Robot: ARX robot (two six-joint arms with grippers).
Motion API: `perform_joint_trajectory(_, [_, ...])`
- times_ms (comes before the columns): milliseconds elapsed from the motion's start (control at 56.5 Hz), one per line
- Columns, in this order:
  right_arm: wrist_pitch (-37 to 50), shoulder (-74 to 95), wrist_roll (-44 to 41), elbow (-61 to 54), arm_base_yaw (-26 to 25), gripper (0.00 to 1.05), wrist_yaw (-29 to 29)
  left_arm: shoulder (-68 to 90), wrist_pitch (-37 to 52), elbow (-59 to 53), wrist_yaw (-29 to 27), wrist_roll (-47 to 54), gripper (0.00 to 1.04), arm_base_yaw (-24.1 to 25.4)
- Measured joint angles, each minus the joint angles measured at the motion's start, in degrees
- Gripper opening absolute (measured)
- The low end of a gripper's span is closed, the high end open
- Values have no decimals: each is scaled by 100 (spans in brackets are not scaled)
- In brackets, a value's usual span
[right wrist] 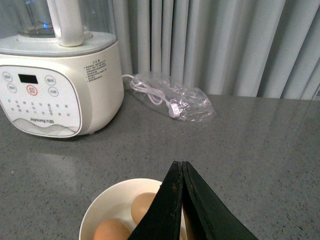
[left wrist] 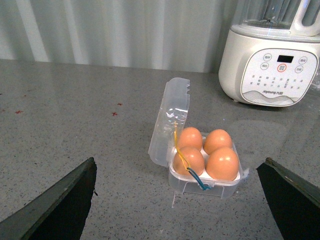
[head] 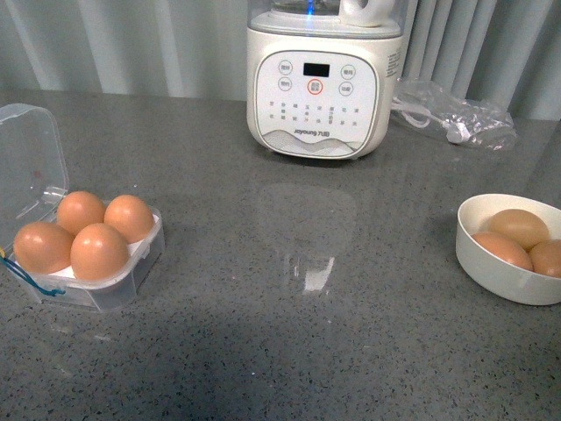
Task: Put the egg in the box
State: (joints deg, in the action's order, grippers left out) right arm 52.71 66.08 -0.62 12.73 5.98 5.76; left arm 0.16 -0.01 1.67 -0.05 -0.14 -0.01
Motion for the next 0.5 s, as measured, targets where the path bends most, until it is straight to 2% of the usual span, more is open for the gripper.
perform_joint_trajectory(195, [-280,-715,0,-455,-168,3,-170,0,0,0,0,0,98,0])
perform_joint_trajectory(283, [-457,-1036,0,-605,-455,3,-544,0,0,0,0,0,98,0])
perform_joint_trajectory(389, [-669,-1390,0,-752,-575,3,-544,0,0,0,0,0,98,0])
perform_joint_trajectory(495, [-490,-1541,2,-1043,-584,3,-553,0,0,0,0,0,98,0])
